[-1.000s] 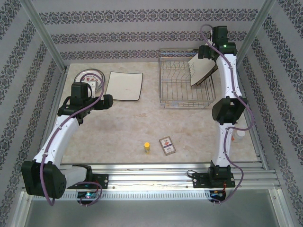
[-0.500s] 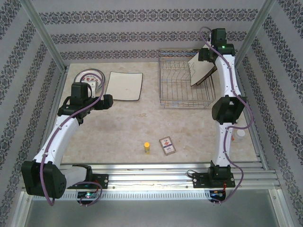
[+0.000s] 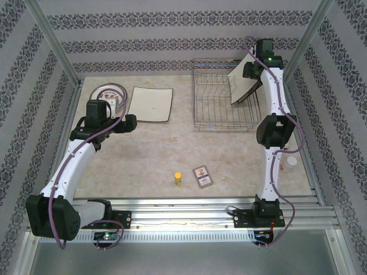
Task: Unload the plates from the dish rack
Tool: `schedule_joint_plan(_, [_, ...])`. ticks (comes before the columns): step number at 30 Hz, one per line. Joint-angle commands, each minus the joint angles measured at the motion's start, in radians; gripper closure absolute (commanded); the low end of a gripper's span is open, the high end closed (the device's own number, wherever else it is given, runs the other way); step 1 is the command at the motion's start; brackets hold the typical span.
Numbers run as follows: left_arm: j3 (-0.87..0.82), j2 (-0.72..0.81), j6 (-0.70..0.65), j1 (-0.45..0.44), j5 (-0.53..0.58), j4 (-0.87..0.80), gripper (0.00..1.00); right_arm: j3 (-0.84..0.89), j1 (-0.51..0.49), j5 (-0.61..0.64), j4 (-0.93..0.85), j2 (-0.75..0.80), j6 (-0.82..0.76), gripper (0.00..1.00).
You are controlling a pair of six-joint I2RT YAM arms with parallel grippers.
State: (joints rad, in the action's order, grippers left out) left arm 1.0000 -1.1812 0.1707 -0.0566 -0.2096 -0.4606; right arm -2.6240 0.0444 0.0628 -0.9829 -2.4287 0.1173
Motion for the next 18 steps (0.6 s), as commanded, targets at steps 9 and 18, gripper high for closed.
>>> schedule_joint_plan(9, [0.007, -0.003, -0.016, 0.014, 0.011, 0.011, 0.0, -0.039, -0.017, -0.03, 0.02, 0.012, 0.015, 0.97])
schedule_joint_plan(18, [0.006, -0.019, -0.019, 0.014, 0.028, -0.001, 0.0, -0.045, -0.044, -0.031, 0.017, 0.049, 0.011, 1.0])
